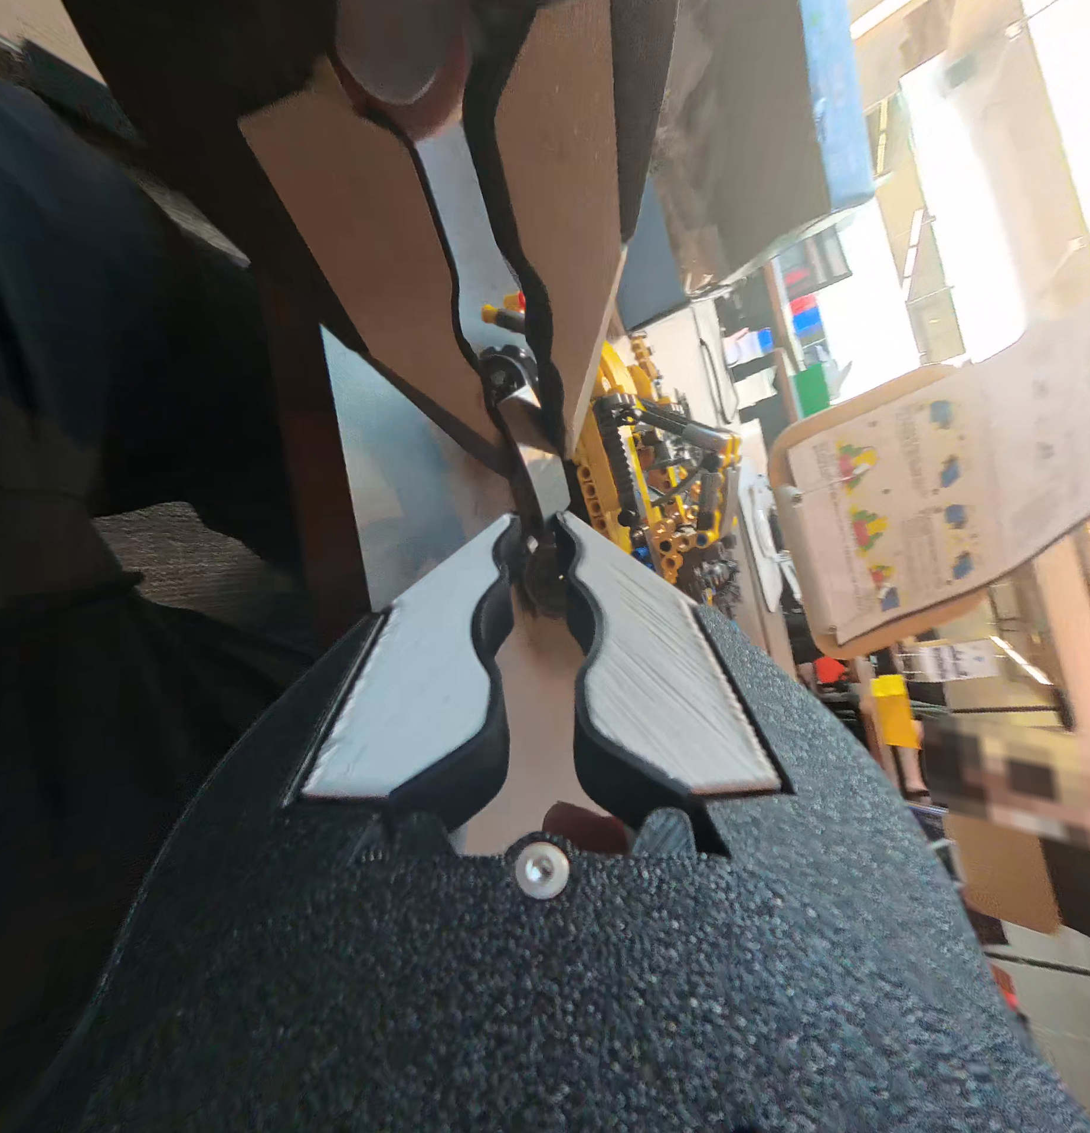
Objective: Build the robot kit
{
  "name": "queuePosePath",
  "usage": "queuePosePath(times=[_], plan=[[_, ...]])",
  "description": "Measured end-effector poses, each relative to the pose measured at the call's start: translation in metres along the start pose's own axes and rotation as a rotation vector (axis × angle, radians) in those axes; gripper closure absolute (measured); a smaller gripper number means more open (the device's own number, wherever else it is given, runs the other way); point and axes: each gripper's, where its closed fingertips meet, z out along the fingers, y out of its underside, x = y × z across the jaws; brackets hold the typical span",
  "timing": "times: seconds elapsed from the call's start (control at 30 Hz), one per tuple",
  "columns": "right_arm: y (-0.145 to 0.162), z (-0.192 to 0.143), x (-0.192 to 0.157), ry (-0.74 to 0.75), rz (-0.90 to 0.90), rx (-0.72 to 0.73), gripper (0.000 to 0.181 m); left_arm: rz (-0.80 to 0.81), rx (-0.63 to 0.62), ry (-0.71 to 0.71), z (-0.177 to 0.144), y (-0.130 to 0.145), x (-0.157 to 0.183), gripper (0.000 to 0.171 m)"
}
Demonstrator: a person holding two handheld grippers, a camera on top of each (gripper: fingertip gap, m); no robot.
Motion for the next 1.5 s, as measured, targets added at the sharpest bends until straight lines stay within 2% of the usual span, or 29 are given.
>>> queuePosePath(times=[0.1, 0.23, 0.4, 0.57, 0.6, 0.73, 0.83, 0.9, 0.97, 1.07, 1.23, 1.33, 1.5], plan=[[0.004, -0.005, 0.001, 0.058, 0.007, 0.009, 0.174, 0.010, 0.048, -0.026, -0.004, -0.008, 0.002, 0.161], [0.011, -0.013, 0.006, 0.120, 0.015, -0.013, 0.175, 0.011, 0.051, -0.035, -0.002, -0.007, 0.005, 0.160], [0.024, -0.020, 0.015, 0.192, 0.044, -0.044, 0.176, -0.109, 0.070, 0.015, -0.001, -0.008, 0.005, 0.150], [0.040, -0.020, 0.023, 0.180, 0.235, -0.057, 0.176, -0.174, 0.059, 0.047, 0.001, -0.003, 0.005, 0.149], [0.039, -0.020, 0.025, 0.161, 0.323, -0.033, 0.177, -0.175, 0.057, 0.047, 0.001, -0.003, 0.006, 0.149], [0.048, -0.021, 0.048, 0.024, 0.905, 0.106, 0.177, -0.215, 0.046, 0.088, 0.004, 0.000, 0.013, 0.151], [0.047, -0.026, 0.055, -0.241, 1.374, 0.307, 0.177, -0.262, 0.049, 0.139, 0.005, 0.000, 0.019, 0.150], [0.055, -0.028, 0.060, -0.302, 1.570, 0.396, 0.177, -0.308, 0.042, 0.189, 0.007, 0.000, 0.024, 0.150], [0.063, -0.027, 0.058, -0.314, 1.640, 0.400, 0.177, -0.348, 0.017, 0.252, 0.010, 0.004, 0.033, 0.151], [0.061, -0.027, 0.052, -0.324, 1.621, 0.389, 0.177, -0.392, 0.016, 0.296, 0.012, 0.007, 0.039, 0.161], [0.056, -0.027, 0.049, -0.277, 1.483, 0.341, 0.177, -0.437, 0.050, 0.315, 0.010, 0.001, 0.036, 0.153], [0.049, -0.026, 0.042, -0.223, 1.281, 0.263, 0.177, -0.472, 0.086, 0.295, 0.008, -0.005, 0.024, 0.148], [0.032, -0.026, 0.034, -0.090, 0.834, 0.156, 0.177, -0.446, 0.185, 0.232, 0.003, -0.025, -0.009, 0.146]])
